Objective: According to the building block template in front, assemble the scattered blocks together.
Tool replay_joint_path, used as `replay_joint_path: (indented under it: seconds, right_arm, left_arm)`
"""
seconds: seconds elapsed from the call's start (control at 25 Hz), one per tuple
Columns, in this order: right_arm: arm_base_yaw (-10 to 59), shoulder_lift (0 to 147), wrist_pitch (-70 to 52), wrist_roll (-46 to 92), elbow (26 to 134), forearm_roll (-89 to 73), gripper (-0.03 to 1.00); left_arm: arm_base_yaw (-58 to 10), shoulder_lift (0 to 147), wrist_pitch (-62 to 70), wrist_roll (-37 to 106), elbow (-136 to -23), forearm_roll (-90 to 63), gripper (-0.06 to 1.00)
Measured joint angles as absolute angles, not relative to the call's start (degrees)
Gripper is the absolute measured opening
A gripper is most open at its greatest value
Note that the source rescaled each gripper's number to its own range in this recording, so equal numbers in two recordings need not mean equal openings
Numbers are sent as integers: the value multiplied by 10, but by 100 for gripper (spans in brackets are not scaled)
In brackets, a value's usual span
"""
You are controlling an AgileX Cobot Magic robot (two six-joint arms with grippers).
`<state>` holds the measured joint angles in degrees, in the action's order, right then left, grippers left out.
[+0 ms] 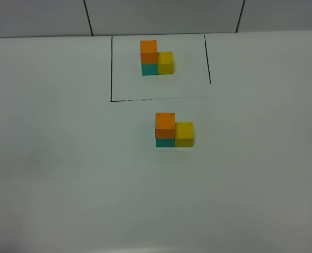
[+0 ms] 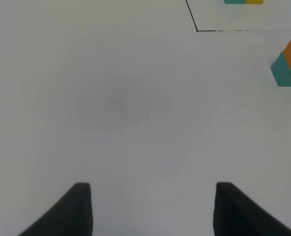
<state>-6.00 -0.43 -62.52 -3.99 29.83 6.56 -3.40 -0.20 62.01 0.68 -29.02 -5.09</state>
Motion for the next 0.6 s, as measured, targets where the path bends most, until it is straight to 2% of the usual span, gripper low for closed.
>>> replay_joint_path:
  seconds: [0.6]
  right_arm:
    - [-60,-4,-625,-27,298,51,77]
  left_arm:
    - [-34,-2,620,6,-290,-51,21]
